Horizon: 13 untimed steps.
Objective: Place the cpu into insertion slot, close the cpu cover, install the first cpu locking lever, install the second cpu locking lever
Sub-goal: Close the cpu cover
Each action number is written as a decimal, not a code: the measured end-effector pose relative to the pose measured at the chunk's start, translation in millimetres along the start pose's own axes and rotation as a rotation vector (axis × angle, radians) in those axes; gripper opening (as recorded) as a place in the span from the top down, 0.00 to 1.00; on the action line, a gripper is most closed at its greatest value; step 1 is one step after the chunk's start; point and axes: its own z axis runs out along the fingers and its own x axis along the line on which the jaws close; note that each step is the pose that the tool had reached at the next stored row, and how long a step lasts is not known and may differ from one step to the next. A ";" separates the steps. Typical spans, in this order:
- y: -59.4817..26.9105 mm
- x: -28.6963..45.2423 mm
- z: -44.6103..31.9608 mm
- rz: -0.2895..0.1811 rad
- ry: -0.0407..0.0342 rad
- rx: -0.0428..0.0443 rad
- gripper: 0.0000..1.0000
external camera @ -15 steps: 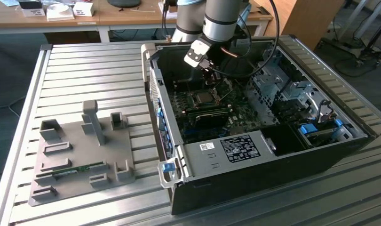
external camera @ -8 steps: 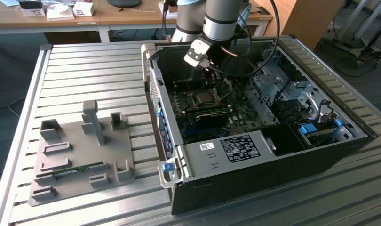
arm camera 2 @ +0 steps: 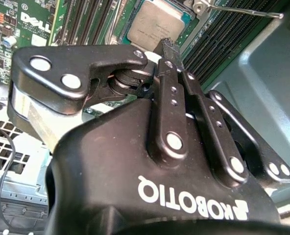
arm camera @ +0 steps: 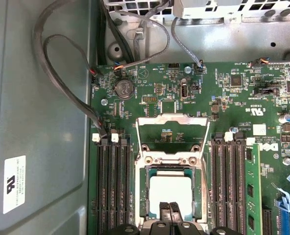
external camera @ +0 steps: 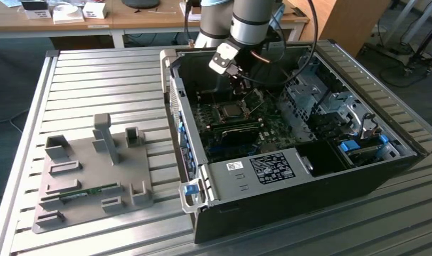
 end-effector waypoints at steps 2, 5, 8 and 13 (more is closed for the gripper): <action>0.1 0.1 -2.1 0.000 -0.0001 0.0000 0.89; 0.2 0.2 -5.7 0.000 0.0000 0.0000 0.89; 0.3 0.3 -8.6 0.000 0.0000 0.0000 0.89; 0.5 0.4 -12.7 0.000 0.0000 0.0000 0.89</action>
